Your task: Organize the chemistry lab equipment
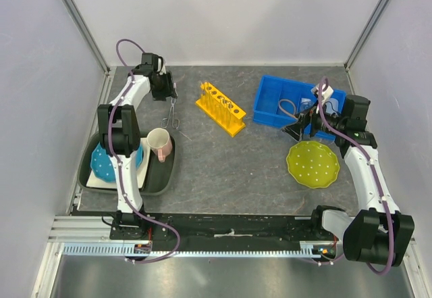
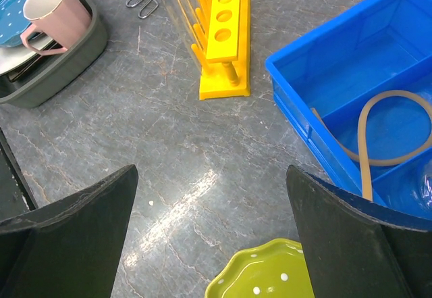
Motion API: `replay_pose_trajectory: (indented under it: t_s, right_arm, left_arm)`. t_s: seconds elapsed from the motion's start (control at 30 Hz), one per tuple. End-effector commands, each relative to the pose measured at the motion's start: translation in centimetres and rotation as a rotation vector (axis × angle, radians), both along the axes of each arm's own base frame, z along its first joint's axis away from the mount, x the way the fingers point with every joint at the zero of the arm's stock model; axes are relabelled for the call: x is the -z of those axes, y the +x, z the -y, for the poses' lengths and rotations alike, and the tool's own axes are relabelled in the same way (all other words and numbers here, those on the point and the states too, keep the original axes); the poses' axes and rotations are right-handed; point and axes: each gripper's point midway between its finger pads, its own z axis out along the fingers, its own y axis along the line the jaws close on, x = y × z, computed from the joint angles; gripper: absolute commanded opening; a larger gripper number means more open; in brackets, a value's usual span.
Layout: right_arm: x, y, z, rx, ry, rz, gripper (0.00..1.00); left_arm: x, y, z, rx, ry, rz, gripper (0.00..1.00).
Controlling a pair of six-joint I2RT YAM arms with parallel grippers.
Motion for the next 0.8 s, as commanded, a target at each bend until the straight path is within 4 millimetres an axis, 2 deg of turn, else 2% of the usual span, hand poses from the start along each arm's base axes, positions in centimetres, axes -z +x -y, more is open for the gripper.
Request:
replay_pose_trajectory:
  t_s: [0.0,0.07,0.1,0.17,0.27,0.33,0.43,0.57,0.67,0.77]
  right_arm:
    - [-0.6,0.5,0.2,-0.013,-0.004,0.032,0.98]
    - [-0.7,0.5,0.1,-0.022,0.005,0.026,0.98]
    - [-0.6,0.6,0.2,-0.019,0.001,0.026,0.98]
    - [-0.4,0.7,0.3,-0.011,-0.005,0.022,0.98]
    - [-0.3,0.7,0.4,-0.007,-0.014,0.023,0.98]
    - [-0.2,0.7,0.4,-0.006,-0.015,0.021,0.98]
    - [-0.1,0.8,0.6,0.0,-0.023,0.02,0.98]
    - [0.0,0.9,0.6,0.0,-0.024,0.018,0.98]
    - [0.2,0.9,0.7,0.002,-0.026,0.014,0.98]
    - [0.2,0.9,0.6,0.002,-0.027,0.013,0.98]
  left_arm:
    - [1.0,-0.1,-0.3,-0.039,0.063,-0.054,0.56]
    - [1.8,-0.3,-0.4,-0.035,0.099,-0.072,0.54]
    - [2.0,-0.3,0.0,-0.029,0.118,-0.073,0.5]
    - [2.9,-0.3,-0.5,-0.037,0.184,-0.089,0.5]
    - [3.9,-0.3,0.1,-0.023,0.238,-0.12,0.48]
    - [5.0,-0.8,-0.2,-0.033,0.284,-0.163,0.48]
    - [5.4,-1.0,-0.4,-0.036,0.324,-0.173,0.46]
    - [5.8,-1.5,-0.7,-0.047,0.346,-0.194,0.44]
    - [6.1,-1.9,-0.2,-0.025,0.322,-0.204,0.44]
    - [6.6,-2.9,1.1,0.0,0.25,-0.24,0.34]
